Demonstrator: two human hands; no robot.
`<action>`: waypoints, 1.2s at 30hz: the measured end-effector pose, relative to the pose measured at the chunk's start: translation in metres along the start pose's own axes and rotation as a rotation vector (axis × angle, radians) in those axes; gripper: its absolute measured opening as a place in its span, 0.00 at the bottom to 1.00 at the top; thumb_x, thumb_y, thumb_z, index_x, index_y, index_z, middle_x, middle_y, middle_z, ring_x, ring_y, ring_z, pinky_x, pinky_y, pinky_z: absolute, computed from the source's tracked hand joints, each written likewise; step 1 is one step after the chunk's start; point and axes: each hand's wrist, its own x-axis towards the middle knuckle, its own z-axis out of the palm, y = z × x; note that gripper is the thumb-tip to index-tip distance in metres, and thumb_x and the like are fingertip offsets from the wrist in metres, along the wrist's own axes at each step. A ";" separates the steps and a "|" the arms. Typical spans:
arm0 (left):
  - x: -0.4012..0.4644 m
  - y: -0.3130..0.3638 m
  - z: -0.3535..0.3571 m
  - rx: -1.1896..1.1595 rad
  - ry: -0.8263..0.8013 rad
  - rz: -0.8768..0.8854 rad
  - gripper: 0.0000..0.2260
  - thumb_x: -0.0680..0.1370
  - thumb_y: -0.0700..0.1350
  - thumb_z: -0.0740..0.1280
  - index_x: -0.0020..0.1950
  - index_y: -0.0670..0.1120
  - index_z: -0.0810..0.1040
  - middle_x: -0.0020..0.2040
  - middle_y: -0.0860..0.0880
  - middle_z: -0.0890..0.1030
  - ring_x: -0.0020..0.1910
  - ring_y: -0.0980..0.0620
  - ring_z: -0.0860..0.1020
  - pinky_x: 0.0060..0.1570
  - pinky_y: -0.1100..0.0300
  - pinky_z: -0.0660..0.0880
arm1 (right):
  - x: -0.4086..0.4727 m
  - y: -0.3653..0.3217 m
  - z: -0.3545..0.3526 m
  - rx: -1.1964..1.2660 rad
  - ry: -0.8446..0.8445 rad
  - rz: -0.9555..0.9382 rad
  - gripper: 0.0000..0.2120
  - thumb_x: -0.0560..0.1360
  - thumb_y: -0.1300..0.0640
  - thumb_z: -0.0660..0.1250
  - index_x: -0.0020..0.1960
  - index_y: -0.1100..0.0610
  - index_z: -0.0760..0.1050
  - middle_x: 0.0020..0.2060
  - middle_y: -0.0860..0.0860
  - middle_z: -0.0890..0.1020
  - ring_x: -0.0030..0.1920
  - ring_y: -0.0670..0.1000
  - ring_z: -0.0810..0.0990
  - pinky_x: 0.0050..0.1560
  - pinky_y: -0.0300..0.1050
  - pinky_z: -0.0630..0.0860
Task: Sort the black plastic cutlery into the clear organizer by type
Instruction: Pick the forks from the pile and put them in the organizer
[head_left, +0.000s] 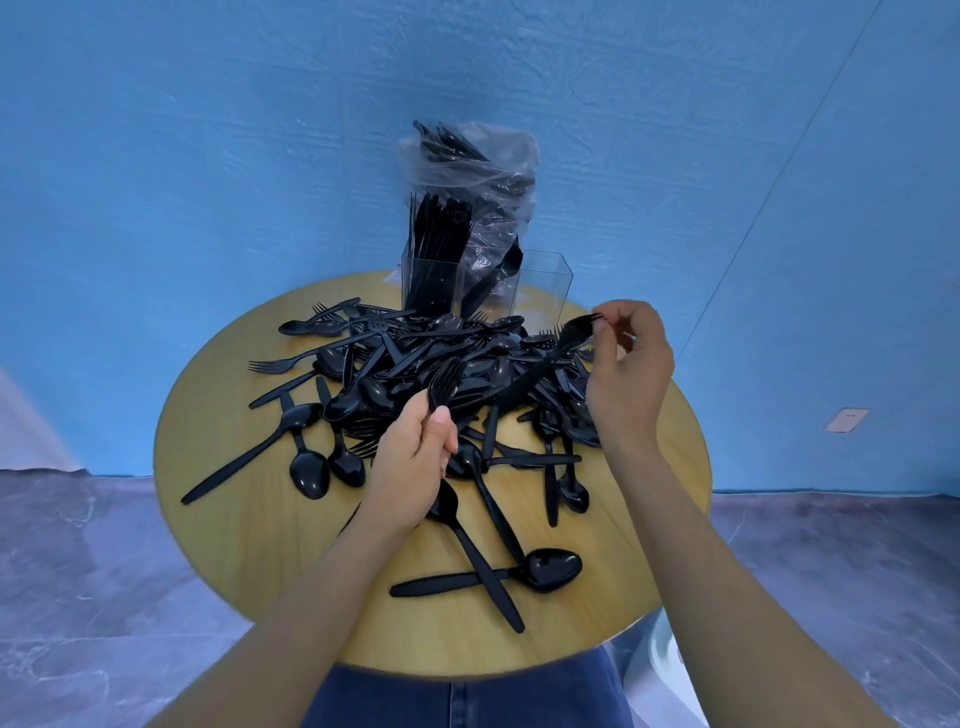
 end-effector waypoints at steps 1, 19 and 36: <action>0.000 0.001 0.000 -0.002 -0.001 -0.004 0.13 0.83 0.44 0.53 0.40 0.43 0.69 0.32 0.48 0.71 0.29 0.54 0.67 0.33 0.59 0.67 | 0.002 -0.003 0.000 0.021 0.001 -0.020 0.07 0.75 0.65 0.60 0.46 0.54 0.72 0.44 0.53 0.77 0.45 0.48 0.75 0.49 0.36 0.71; -0.005 0.045 0.008 -0.455 -0.180 -0.209 0.12 0.83 0.42 0.53 0.52 0.40 0.75 0.41 0.48 0.82 0.39 0.53 0.81 0.45 0.59 0.79 | -0.018 -0.025 0.005 0.277 -0.303 0.069 0.13 0.75 0.70 0.65 0.43 0.52 0.75 0.35 0.46 0.78 0.36 0.43 0.76 0.44 0.44 0.76; -0.017 0.048 0.017 -0.460 -0.204 -0.258 0.08 0.83 0.41 0.54 0.57 0.39 0.70 0.35 0.52 0.71 0.26 0.58 0.64 0.24 0.67 0.64 | -0.055 -0.012 -0.015 0.075 -0.536 -0.061 0.18 0.77 0.66 0.64 0.65 0.54 0.74 0.52 0.43 0.78 0.51 0.40 0.77 0.52 0.29 0.72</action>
